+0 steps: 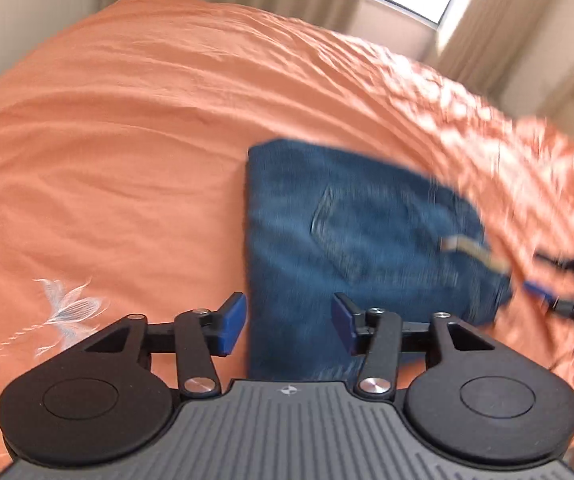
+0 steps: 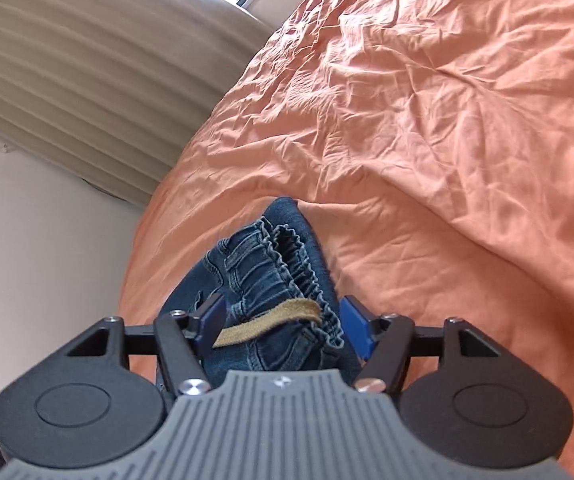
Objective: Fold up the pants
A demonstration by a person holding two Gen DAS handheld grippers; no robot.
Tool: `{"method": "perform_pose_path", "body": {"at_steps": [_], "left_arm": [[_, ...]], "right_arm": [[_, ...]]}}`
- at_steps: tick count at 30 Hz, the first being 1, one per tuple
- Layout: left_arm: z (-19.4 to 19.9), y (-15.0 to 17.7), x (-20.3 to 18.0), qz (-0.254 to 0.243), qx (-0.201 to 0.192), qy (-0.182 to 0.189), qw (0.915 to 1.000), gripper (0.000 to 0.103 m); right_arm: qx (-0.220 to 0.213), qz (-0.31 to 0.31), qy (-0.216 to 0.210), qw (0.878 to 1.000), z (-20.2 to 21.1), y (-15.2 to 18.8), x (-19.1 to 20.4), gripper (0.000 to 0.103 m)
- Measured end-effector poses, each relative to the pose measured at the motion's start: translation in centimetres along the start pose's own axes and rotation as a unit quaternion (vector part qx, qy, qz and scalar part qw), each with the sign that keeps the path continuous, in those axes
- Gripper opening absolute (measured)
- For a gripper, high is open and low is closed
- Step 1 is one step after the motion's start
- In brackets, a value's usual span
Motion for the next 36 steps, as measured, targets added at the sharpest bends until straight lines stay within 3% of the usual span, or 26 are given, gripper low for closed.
{"method": "perform_pose_path", "body": {"at_steps": [2, 5, 7, 12, 18, 20, 25, 28, 33, 36], "left_arm": [[-1.3, -1.7, 0.5, 0.043, -0.008, 0.020, 0.9988, 0.063], [-3.8, -3.2, 1.5, 0.084, -0.005, 0.050, 0.9952, 0.063], [-5.5, -3.6, 2.3, 0.103, -0.001, 0.057, 0.9931, 0.063], [-9.3, -3.8, 4.4, 0.131, 0.027, 0.088, 0.9871, 0.063], [-12.2, -3.4, 6.0, 0.151, 0.048, 0.156, 0.9749, 0.063], [-12.7, -3.5, 6.4, 0.162, 0.046, 0.181, 0.9690, 0.058], [-13.3, -3.6, 6.5, 0.167, 0.047, 0.209, 0.9623, 0.028], [-12.7, -3.7, 6.2, 0.160, 0.039, 0.200, 0.9658, 0.011], [-11.0, -4.4, 4.6, 0.122, 0.026, 0.148, 0.9811, 0.006], [-9.2, -5.3, 3.5, 0.098, 0.019, 0.138, 0.9855, 0.006]], "right_arm": [[0.016, 0.007, -0.010, 1.000, -1.1, -0.8, -0.2, 0.069], [0.049, 0.011, -0.023, 0.998, -3.1, -1.1, -0.6, 0.070], [0.069, 0.026, -0.009, 0.997, -4.7, -1.5, -0.9, 0.071], [0.126, 0.048, -0.037, 0.990, -8.7, -1.5, -1.6, 0.070], [0.141, 0.026, -0.064, 0.988, -10.8, -2.4, -2.2, 0.063], [0.143, 0.015, -0.077, 0.987, -11.1, -2.5, -2.6, 0.056], [0.141, 0.018, -0.091, 0.986, -10.8, -2.5, -2.1, 0.032], [0.131, 0.030, -0.089, 0.987, -10.0, -2.3, -1.3, 0.023], [0.100, 0.068, -0.067, 0.990, -8.1, -1.9, 1.6, 0.018], [0.085, 0.081, -0.064, 0.991, -6.6, -1.3, 3.9, 0.017]]}}
Point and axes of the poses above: each gripper's, at about its wrist camera, not at the fingertips, and z roughly against the way its jaws point, x to its left, y to its underside, the point moved 7 cm from there along -z, roughly the way its jaws point, and after that the axes turned 8 degrees about x, right-handed, at the moved point
